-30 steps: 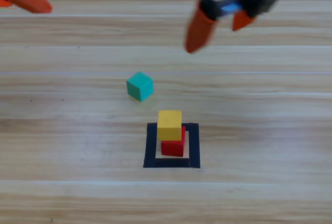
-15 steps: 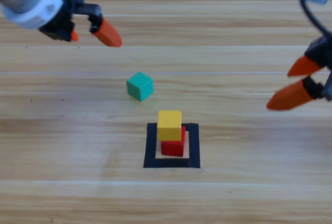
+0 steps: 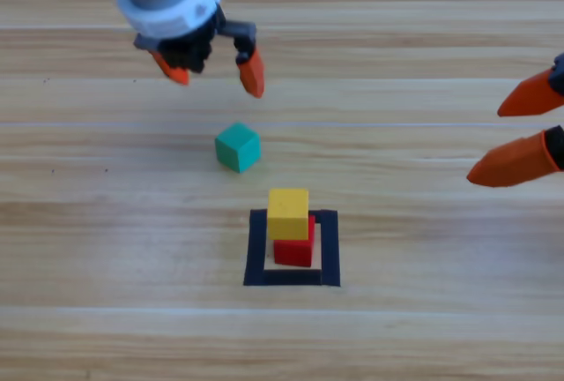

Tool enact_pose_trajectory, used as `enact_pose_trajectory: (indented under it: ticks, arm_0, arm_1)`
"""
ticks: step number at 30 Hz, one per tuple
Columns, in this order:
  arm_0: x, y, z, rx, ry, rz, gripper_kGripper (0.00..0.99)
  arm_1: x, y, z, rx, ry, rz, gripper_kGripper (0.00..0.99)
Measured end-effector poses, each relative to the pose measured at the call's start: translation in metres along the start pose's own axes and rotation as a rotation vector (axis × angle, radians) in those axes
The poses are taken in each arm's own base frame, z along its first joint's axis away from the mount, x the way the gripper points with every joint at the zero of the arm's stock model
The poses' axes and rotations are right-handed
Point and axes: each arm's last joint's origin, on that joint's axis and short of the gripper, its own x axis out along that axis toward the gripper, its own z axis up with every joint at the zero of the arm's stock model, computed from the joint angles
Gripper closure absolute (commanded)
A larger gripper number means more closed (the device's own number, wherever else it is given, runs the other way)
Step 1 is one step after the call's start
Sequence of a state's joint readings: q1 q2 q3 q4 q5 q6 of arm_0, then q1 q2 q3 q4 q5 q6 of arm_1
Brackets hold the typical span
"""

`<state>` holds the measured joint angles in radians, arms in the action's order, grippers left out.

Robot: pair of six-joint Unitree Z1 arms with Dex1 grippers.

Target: Stack the blocks in the rectangular block: red at the bottom, yellow in the middle, green on top

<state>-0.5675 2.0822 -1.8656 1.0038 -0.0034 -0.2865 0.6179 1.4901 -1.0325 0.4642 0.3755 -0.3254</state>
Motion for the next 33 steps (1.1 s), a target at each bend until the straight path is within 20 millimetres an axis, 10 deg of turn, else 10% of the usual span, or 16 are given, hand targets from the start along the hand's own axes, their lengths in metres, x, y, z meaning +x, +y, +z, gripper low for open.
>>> enact_pose_trajectory:
  ticks: [33]
  arm_0:
    - [0.094,-0.02,0.025,0.217,0.236,0.116,0.031]
  arm_1:
    - [0.003,0.003,-0.006,0.01,0.009,0.044,0.002]
